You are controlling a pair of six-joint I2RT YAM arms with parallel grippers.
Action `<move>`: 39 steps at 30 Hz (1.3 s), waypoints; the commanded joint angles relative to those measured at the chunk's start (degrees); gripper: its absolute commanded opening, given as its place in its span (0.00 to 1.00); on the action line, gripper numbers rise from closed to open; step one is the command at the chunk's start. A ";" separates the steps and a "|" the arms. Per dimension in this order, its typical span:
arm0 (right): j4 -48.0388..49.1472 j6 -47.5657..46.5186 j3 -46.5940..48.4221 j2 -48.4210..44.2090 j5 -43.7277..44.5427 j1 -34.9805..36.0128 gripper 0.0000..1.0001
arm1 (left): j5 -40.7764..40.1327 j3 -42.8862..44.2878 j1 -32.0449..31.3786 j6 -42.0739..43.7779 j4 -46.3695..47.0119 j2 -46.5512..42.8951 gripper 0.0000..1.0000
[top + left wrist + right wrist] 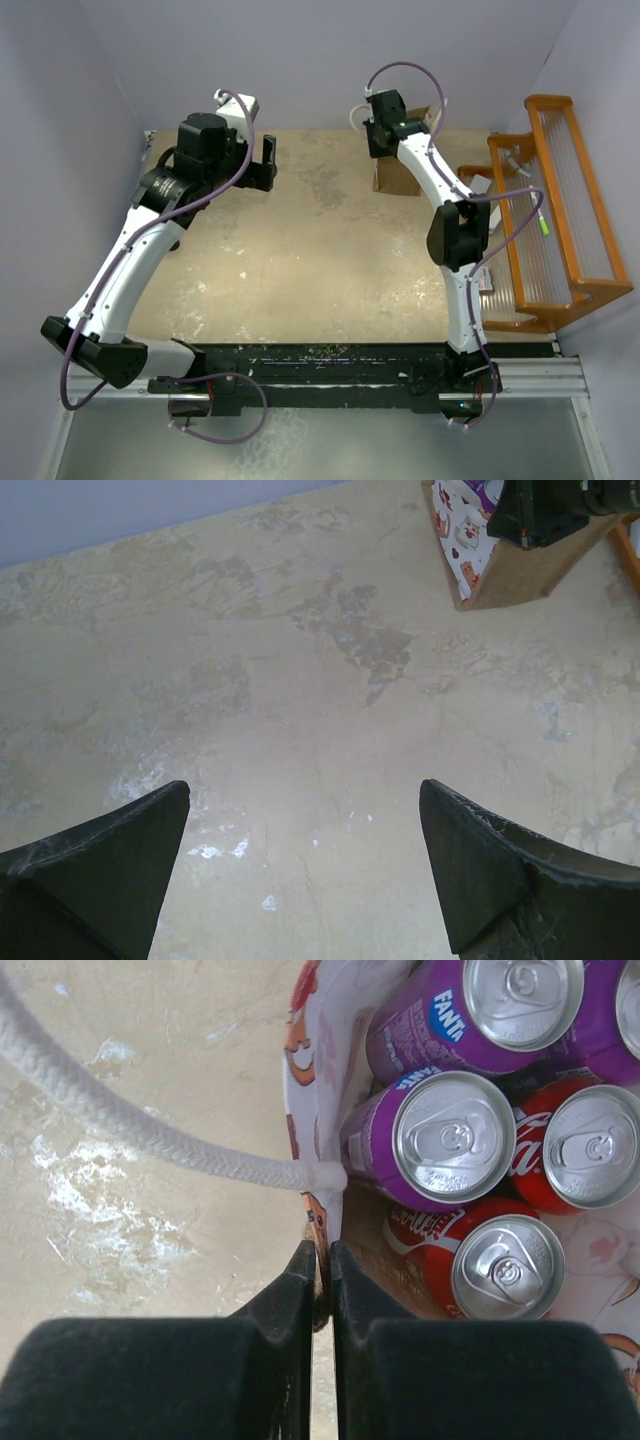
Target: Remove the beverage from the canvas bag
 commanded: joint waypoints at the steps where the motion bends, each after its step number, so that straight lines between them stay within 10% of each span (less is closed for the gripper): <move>1: -8.02 -0.21 -5.54 -3.70 0.94 1.03 0.03 | 2.49 1.56 0.07 -4.50 -3.03 -2.24 0.99; 24: -4.01 4.59 -40.24 -29.55 -7.42 14.24 0.00 | 8.77 -3.23 0.07 -21.05 -9.97 -7.44 0.99; 39: -2.33 12.01 -46.90 -40.02 -18.73 27.48 0.01 | 9.51 -9.49 0.07 -31.47 -11.01 -13.66 0.99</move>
